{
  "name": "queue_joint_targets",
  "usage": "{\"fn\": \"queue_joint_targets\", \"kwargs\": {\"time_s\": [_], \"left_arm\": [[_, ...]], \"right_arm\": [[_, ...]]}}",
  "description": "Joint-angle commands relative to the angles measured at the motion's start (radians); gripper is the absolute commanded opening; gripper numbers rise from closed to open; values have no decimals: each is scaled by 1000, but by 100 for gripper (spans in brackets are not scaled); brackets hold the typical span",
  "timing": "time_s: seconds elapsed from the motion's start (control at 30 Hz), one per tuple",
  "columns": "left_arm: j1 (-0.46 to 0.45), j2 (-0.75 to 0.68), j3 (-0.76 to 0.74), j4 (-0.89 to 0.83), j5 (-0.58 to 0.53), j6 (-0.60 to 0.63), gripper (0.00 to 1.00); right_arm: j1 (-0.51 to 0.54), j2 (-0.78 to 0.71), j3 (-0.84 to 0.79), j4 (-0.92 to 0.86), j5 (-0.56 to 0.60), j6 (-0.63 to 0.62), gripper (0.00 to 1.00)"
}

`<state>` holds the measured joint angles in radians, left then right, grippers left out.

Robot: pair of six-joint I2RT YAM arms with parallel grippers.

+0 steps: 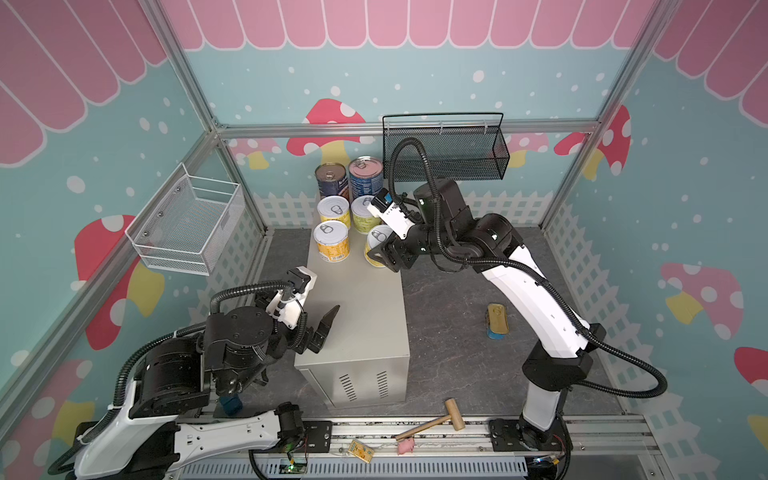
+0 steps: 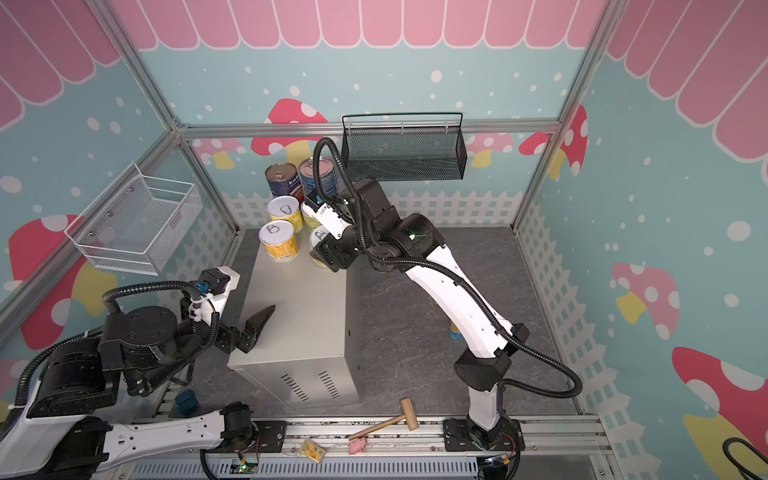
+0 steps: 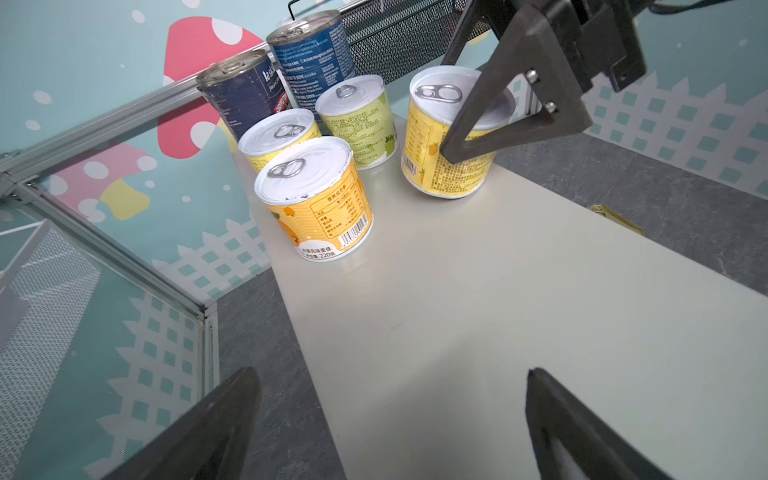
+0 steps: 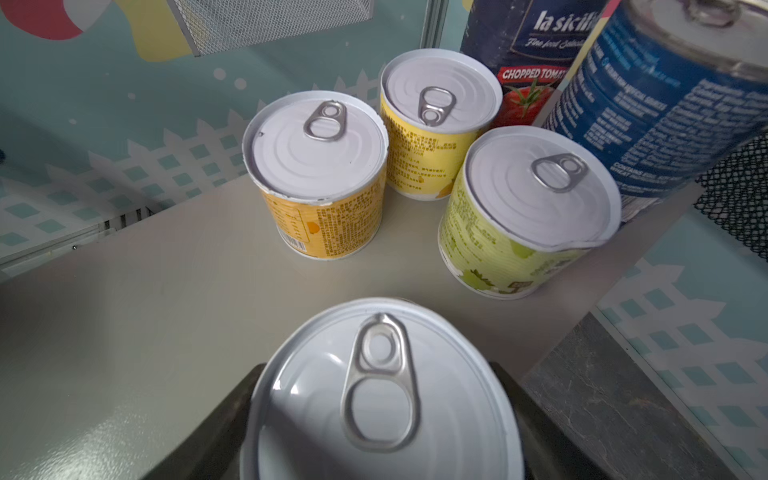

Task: Place and organize the canned foods onto the counter
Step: 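Lift the white-lidded yellow can with the right gripper up to the counter, then set the yellow can beside the other cans and open the right gripper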

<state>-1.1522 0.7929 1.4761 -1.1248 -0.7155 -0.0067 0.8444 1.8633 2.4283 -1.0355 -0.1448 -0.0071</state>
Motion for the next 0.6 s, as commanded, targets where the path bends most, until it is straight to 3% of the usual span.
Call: {"fn": "queue_joint_targets", "kwargs": {"time_s": [0.0, 0.33, 0.57], "left_arm": [[9, 2, 14, 36, -48, 41, 99], [42, 19, -20, 88, -14, 83, 99], [126, 9, -48, 129, 48, 67, 99]], "right_arm": [[1, 12, 39, 8, -30, -11, 66], [1, 62, 44, 57, -43, -4, 77], [1, 61, 43, 114, -63, -1, 84]]}}
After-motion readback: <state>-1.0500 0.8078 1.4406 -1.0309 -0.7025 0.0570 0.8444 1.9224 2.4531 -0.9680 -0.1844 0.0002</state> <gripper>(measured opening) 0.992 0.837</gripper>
